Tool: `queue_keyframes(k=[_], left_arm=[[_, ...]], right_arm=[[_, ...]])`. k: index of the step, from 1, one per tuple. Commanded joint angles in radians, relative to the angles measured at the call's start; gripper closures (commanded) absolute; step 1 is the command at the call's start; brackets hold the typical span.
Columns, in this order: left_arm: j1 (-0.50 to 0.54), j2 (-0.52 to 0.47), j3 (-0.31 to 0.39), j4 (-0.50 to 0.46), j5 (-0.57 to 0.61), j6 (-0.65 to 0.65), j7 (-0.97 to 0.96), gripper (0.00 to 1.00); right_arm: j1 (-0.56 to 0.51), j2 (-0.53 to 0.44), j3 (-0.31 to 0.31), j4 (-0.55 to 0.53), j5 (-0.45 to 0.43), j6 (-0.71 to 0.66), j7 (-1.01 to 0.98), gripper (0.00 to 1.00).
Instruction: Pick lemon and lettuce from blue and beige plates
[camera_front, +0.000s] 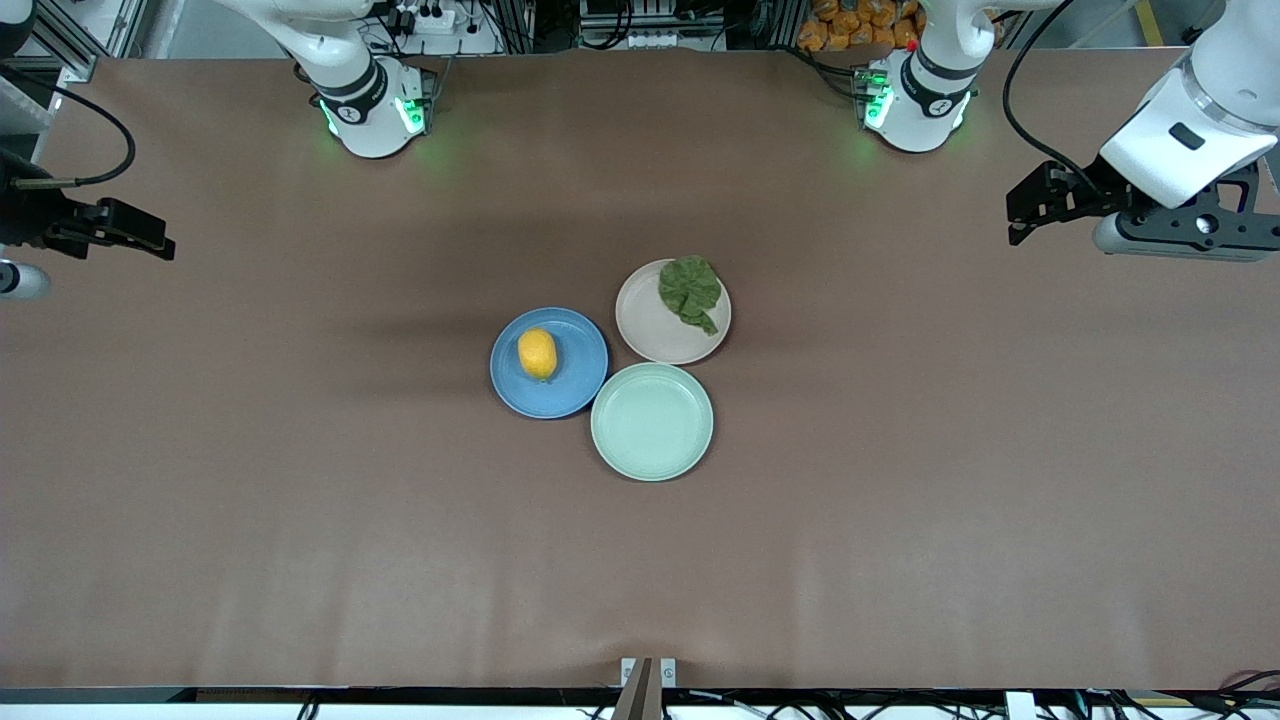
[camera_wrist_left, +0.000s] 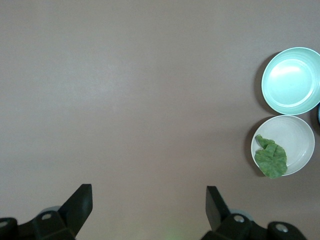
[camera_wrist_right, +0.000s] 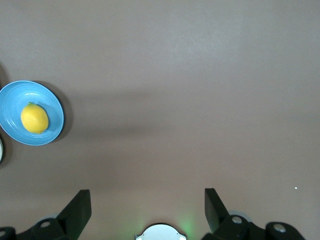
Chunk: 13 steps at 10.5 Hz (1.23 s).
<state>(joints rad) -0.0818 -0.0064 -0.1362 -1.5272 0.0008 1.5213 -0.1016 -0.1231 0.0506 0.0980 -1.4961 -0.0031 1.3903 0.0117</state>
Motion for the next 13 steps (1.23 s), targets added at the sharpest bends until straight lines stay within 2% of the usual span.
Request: queue_keyframes(k=[1,13], left_arm=[[0.000,0.008,0.000,0.021,0.013,-0.021,0.025,0.00],[0.000,0.016,0.000,0.021,0.008,-0.021,0.017,0.00]], right_arm=[[-0.027,0.014,0.014,0.030,0.015,-0.019,-0.009,0.00],[-0.026,0.014,0.016,0.030,0.015,-0.019,-0.009,0.00]])
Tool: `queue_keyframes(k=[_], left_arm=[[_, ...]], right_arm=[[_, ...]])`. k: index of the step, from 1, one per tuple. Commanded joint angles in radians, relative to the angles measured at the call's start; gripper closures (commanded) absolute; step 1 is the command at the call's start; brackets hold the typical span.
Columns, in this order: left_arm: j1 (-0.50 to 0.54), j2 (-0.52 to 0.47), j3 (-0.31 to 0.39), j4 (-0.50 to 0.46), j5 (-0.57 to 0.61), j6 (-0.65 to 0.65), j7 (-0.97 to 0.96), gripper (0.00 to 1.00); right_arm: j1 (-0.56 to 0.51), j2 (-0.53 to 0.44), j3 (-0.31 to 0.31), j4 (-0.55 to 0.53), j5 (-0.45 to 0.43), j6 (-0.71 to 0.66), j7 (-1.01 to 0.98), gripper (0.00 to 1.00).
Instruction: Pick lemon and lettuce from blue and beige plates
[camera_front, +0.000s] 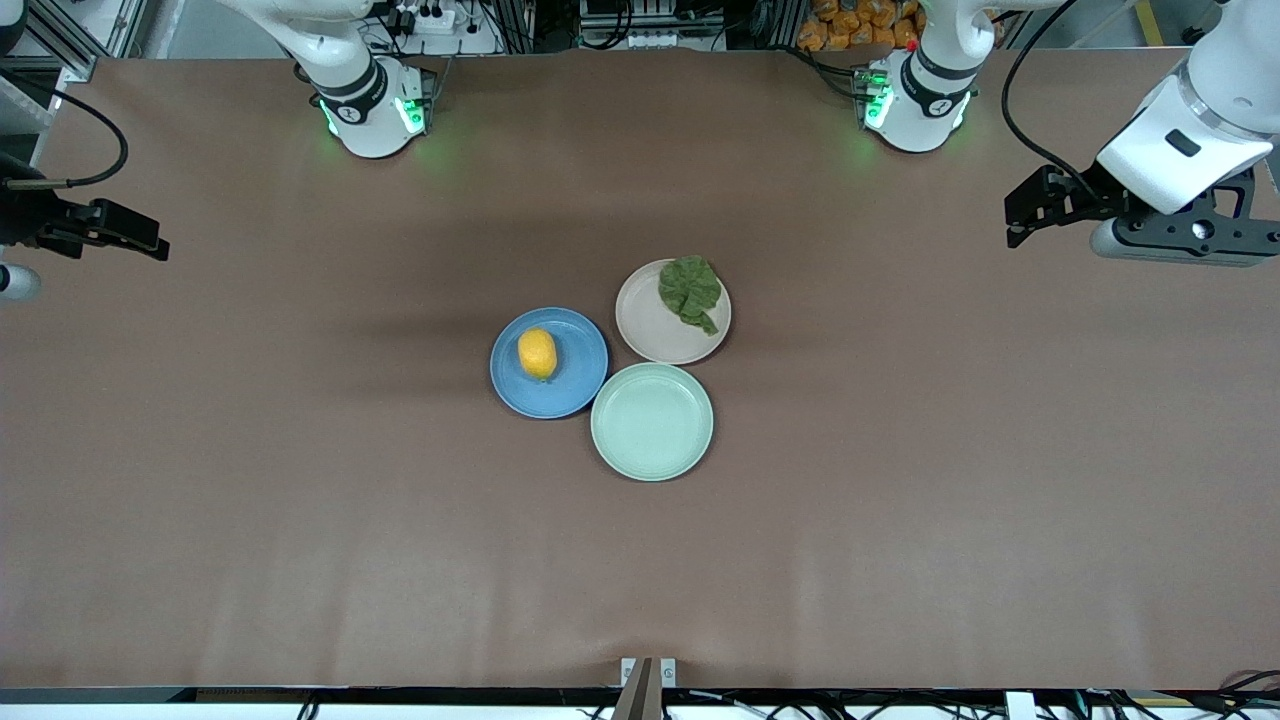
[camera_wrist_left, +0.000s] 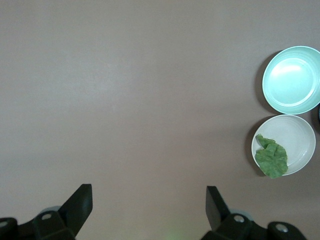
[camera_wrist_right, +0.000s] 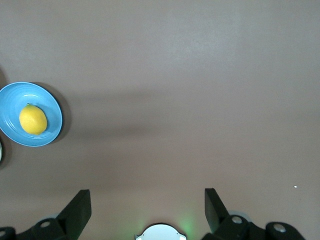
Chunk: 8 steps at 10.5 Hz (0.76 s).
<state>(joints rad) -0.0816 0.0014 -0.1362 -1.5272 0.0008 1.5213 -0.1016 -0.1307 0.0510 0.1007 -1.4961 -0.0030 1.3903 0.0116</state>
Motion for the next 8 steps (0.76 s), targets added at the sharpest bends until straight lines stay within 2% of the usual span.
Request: queue_keyframes(k=[1,8], left_arm=[[0.000,0.008,0.000,0.021,0.007,-0.021,0.016,0.00],[-0.006,0.015,-0.002,0.015,0.007,-0.016,0.023,0.00]], right_arm=[[-0.018,0.013,0.013,0.028,0.015,-0.019,-0.009,0.00],[-0.018,0.013,0.013,0.030,0.015,-0.019,-0.007,0.00]])
